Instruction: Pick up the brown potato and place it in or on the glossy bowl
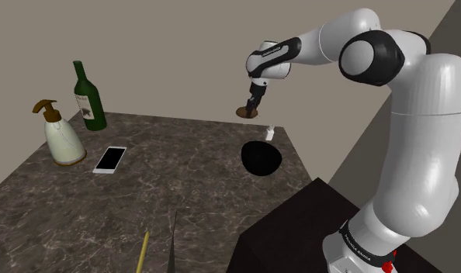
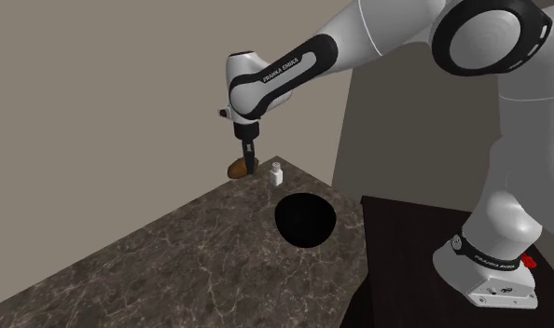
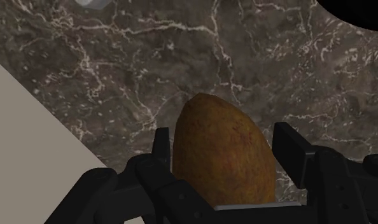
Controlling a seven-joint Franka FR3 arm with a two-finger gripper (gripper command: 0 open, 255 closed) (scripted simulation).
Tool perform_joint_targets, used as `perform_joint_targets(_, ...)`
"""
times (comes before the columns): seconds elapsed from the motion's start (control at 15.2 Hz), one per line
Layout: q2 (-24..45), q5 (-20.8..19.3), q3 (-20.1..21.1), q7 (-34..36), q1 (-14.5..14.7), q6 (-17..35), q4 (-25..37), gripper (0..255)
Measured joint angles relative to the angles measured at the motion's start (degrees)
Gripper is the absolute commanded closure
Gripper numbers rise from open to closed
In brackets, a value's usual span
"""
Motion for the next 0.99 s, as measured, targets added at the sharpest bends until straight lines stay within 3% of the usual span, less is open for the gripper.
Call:
perform_joint_targets(0.46, -3.09, -0.64, -0.28, 0.60, 0.33, -3.14, 0.11, 255)
perform_joint_targets(0.99, -19.99, -3.07, -0.28, 3.47, 3.29, 4.12, -23.68, 255)
